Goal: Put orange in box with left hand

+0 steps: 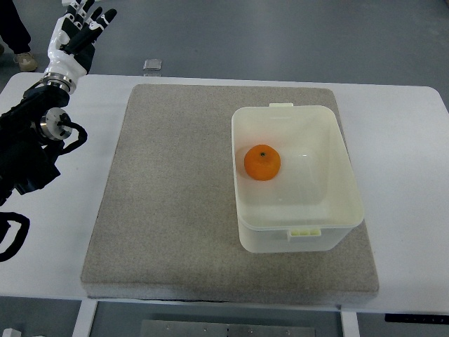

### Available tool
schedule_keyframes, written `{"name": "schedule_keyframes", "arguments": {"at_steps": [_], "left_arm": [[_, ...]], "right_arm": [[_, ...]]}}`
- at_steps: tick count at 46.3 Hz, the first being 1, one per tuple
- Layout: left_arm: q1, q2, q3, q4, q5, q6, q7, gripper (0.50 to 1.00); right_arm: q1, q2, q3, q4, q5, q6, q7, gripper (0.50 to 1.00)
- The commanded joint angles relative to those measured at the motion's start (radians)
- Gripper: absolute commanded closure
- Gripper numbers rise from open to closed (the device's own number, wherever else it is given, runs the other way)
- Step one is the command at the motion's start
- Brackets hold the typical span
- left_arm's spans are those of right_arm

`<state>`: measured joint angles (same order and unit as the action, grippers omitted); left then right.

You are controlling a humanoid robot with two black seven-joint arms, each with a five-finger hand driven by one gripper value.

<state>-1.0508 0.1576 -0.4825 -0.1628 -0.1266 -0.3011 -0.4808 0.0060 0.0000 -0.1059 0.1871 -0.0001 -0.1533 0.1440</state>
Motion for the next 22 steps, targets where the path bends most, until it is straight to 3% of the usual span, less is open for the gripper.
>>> {"name": "schedule_keyframes", "arguments": {"at_steps": [1, 7, 16, 22], "left_arm": [[0.003, -0.029, -0.036, 0.019, -0.028, 0.010, 0.053, 0.508], [0.014, -0.049, -0.054, 0.011, -0.041, -0.013, 0.061, 0.508], [0.022, -0.052, -0.154, 0.019, -0.129, -0.147, 0.061, 0.508], [0.035, -0.050, -0.206, 0.020, -0.165, -0.185, 0.061, 0.506]], "right_arm": [[-0.001, 0.000, 0.000, 0.000, -0.001, 0.000, 0.000, 0.568], [-0.008, 0.000, -0.001, 0.000, -0.003, 0.000, -0.003, 0.568], [-0.008, 0.000, 0.000, 0.000, -0.001, 0.000, -0.003, 0.568], [-0.008, 0.000, 0.000, 0.000, -0.001, 0.000, -0.003, 0.568]]}}
